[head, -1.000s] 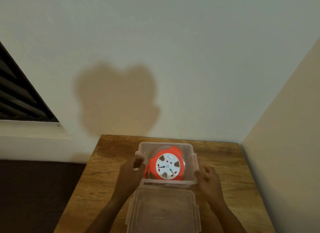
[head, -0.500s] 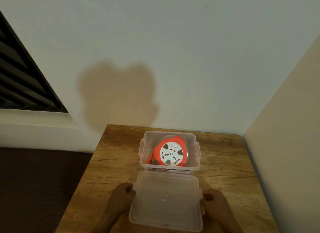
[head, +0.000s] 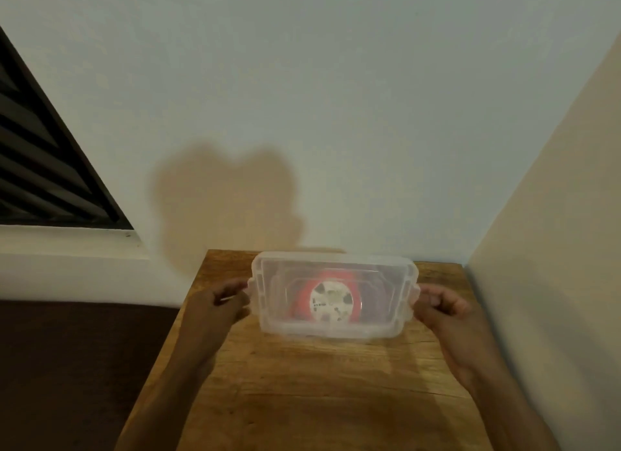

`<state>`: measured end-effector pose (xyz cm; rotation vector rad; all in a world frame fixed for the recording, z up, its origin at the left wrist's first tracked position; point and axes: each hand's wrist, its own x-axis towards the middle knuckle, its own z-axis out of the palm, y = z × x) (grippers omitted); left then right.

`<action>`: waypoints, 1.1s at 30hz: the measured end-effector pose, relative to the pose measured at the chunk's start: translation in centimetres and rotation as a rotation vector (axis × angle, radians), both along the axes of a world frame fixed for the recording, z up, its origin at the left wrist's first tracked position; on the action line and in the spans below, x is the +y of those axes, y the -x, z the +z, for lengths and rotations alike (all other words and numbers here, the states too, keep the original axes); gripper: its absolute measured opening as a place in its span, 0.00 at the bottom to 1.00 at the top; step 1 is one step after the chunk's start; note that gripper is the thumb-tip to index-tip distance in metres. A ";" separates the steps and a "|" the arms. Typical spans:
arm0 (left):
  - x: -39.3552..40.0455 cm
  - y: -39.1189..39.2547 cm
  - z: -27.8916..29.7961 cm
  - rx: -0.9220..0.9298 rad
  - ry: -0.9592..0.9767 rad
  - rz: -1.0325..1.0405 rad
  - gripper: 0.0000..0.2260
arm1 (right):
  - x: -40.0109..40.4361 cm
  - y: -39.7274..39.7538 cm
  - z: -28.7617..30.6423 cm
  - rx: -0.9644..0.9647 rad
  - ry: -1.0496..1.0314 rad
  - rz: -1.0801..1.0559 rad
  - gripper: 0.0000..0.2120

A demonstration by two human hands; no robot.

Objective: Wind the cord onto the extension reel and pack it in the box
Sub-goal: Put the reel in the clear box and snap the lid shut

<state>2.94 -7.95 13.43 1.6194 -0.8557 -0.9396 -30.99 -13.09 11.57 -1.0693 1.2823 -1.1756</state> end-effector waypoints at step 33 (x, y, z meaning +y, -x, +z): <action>-8.2 0.7 -11.3 -0.276 -0.127 0.060 0.10 | -7.3 -4.3 -10.0 0.436 -0.179 -0.162 0.13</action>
